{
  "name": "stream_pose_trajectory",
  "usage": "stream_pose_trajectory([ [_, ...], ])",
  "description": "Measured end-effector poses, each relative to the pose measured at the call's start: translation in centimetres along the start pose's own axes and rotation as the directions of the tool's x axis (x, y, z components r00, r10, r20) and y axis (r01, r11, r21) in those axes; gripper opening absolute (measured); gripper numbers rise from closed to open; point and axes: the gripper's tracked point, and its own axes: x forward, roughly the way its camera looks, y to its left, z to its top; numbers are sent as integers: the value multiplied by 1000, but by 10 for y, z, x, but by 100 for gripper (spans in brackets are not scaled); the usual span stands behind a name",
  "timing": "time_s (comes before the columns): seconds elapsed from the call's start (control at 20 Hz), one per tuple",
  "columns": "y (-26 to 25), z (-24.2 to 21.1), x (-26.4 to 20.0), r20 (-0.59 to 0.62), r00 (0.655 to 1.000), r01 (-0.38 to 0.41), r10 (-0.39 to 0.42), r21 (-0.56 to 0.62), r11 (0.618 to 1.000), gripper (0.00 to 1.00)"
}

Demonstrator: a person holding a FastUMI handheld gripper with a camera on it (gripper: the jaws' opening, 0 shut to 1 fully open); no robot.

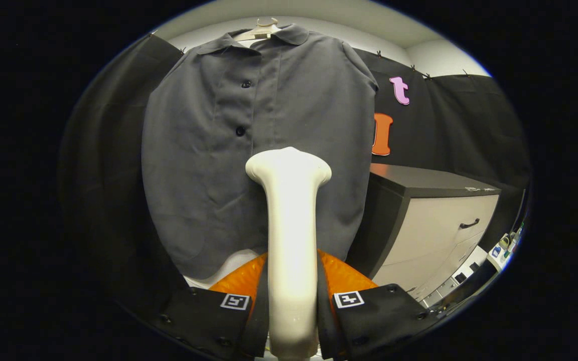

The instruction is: Iron the clothes twice with a garment steamer, once on the left side and once on the right side.

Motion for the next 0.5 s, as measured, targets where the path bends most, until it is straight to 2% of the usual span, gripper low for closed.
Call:
stream_pose_trajectory([
  [0.5, 2, -61, -9, -116, 993, -2, 4, 14, 1000, 47],
])
